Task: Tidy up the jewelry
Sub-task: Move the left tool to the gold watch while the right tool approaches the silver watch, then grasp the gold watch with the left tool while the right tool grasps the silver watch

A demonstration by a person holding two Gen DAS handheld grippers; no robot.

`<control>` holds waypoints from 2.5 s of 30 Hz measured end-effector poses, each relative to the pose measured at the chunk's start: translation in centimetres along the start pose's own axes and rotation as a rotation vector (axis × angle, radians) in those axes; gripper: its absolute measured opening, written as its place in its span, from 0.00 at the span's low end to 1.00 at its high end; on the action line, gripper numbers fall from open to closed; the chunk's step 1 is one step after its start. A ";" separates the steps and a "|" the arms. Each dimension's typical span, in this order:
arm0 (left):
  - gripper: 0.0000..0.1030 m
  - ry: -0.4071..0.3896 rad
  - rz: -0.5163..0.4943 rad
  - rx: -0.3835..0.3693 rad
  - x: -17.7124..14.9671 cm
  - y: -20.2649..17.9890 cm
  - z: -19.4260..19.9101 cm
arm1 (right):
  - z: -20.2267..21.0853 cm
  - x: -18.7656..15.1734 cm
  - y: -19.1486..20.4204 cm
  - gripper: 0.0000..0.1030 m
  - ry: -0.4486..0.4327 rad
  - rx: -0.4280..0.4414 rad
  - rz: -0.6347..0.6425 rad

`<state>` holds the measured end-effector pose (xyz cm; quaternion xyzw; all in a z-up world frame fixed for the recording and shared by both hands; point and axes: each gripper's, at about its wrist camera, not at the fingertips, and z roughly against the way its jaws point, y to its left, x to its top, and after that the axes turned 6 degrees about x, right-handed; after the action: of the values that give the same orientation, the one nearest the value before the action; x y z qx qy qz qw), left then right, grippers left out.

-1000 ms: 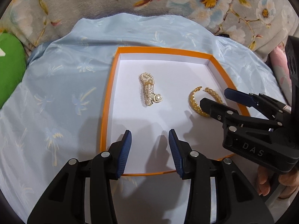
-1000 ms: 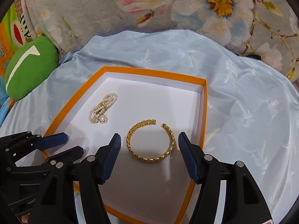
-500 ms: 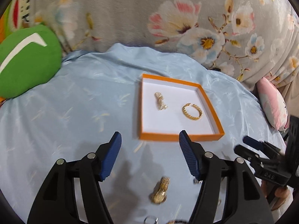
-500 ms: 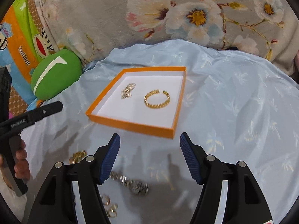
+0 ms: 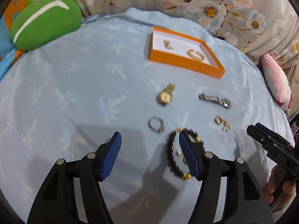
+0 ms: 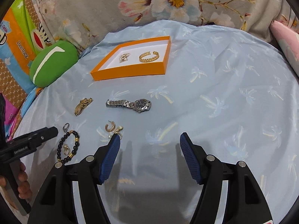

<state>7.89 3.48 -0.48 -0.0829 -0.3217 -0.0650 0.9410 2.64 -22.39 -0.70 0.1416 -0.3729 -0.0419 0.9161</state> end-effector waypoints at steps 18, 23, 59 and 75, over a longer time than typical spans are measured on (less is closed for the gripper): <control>0.59 -0.012 -0.105 0.027 5.6 -3.0 -5.1 | -1.4 0.1 1.2 0.63 0.019 -0.008 0.021; 0.42 -0.007 -0.132 0.020 5.9 -3.3 -6.0 | -1.9 0.6 1.1 0.63 0.026 0.003 0.028; 0.22 -0.035 -0.065 -0.014 5.4 -1.9 -5.5 | -4.1 3.3 1.0 0.28 0.051 0.000 0.067; 0.22 -0.050 -0.056 -0.023 5.9 -1.9 -4.8 | -1.3 6.8 0.4 0.28 -0.035 0.012 -0.002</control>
<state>15.01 0.31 -0.38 -0.0861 -0.3464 -0.0928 0.9295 8.39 -22.94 3.07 0.1466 -0.3891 -0.0433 0.9084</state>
